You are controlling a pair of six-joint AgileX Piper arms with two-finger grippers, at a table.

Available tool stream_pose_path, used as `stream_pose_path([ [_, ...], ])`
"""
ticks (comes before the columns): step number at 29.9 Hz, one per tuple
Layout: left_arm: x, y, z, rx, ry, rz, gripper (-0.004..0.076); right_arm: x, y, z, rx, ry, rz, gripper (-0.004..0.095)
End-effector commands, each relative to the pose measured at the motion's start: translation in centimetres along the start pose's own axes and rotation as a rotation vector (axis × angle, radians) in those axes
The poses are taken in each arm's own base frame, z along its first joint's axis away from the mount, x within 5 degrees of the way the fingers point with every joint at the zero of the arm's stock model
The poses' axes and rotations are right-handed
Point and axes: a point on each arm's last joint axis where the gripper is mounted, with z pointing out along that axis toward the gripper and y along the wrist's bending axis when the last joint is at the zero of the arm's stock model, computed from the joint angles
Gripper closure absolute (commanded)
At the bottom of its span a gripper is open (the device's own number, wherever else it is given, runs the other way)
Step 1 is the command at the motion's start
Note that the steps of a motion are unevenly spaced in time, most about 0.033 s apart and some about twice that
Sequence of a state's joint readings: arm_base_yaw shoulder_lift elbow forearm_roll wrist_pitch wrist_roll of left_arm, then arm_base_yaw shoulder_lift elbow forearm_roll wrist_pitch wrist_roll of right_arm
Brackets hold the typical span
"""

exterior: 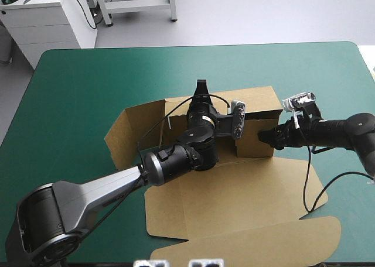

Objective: Fold the box

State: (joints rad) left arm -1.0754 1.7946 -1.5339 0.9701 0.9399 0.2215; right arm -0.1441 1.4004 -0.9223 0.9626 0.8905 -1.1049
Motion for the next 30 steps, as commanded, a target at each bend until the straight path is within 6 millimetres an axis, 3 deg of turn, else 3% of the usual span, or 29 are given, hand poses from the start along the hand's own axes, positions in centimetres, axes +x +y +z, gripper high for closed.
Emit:
stream_pose_path([
  [1, -0.9, 0.3, -1.8, 0.061, -0.135, -0.039, 0.0732, -1.8, -0.8, -0.4, 0.081, -0.136, 0.029, 0.0305],
  [10, -1.2, -0.5, -1.9, 0.146, -0.164, -0.005, 0.0732, -2.9, -1.0, -0.5, 0.092, -0.266, -0.034, 0.0311],
  [18, -1.0, -0.6, -1.9, 0.154, -0.154, 0.053, 0.0732, -3.4, -1.2, 0.3, 0.059, -0.329, -0.201, 0.0425],
  [23, -1.1, -0.6, -1.9, 0.151, -0.159, 0.064, 0.0732, -3.6, -2.0, 1.6, 0.008, -0.382, -0.151, 0.0480],
  [26, -1.1, -0.6, -1.9, 0.151, -0.159, 0.064, 0.0732, -3.2, -2.4, 2.1, 0.014, -0.356, -0.126, 0.0646],
  [29, -1.1, -0.6, -1.9, 0.152, -0.158, 0.048, 0.0732, -2.8, -2.5, 2.3, 0.015, -0.309, -0.157, 0.0921],
  [30, -1.1, -0.6, -1.9, 0.153, -0.157, 0.039, 0.0732, -2.8, -2.5, 2.3, 0.015, -0.301, -0.152, 0.0915],
])
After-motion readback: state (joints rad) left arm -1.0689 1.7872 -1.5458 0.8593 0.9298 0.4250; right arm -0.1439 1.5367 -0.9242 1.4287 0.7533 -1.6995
